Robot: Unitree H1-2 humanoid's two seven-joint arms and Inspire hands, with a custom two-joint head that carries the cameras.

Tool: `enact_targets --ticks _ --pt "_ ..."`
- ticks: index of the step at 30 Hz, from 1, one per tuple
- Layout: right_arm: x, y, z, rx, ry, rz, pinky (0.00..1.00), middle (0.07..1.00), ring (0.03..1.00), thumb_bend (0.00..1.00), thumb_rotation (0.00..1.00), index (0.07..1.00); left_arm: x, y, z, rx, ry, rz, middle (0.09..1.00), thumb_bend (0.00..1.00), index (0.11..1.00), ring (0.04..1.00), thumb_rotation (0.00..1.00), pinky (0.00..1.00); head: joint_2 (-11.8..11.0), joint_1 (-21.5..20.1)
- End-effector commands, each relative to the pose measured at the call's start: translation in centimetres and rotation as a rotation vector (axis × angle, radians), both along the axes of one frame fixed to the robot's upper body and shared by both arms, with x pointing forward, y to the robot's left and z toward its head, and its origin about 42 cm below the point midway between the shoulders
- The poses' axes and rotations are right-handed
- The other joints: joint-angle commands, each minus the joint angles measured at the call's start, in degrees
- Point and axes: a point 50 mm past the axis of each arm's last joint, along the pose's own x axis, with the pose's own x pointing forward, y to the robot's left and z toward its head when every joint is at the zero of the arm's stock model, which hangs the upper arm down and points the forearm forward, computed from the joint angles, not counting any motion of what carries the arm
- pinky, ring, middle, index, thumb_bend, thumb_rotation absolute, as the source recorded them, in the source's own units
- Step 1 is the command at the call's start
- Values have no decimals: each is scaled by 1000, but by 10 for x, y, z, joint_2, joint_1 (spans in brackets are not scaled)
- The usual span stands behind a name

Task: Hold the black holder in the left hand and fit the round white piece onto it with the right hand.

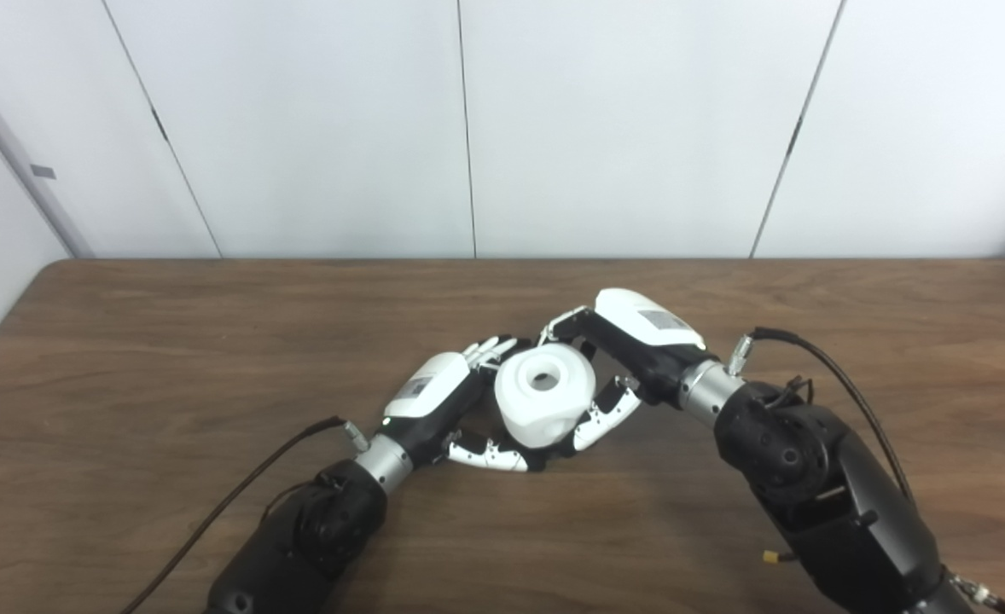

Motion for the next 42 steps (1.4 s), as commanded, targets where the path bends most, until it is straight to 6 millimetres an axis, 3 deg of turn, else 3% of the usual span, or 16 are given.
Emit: enact_targets --ticks 1,28,29,32,35,42 --pt "5 -1 17 -2 -72 21 617 732 737 522 137 479 -26 -9 -36 83 150 -51 965 524 483 1000 60 1000 1 1" --pt "2 -3 11 21 -48 32 607 729 725 522 145 489 -26 -13 -33 82 144 -49 961 524 483 1000 58 1000 3 3" --pt "1 -2 11 17 -48 30 615 745 732 706 213 632 -26 -12 -33 82 144 -48 960 524 483 1000 58 1000 3 3" --pt "0 -2 12 18 -55 26 597 822 748 868 292 907 -25 -12 -34 84 137 -47 955 524 483 1000 58 1000 3 3" --pt "-1 -2 14 23 -66 21 588 867 766 898 293 983 -25 -11 -34 82 147 -45 958 524 483 1000 59 1000 2 2" --pt "0 -2 14 23 -61 12 611 867 781 901 297 978 -26 -10 -34 85 145 -50 961 524 483 1000 59 1000 2 1"
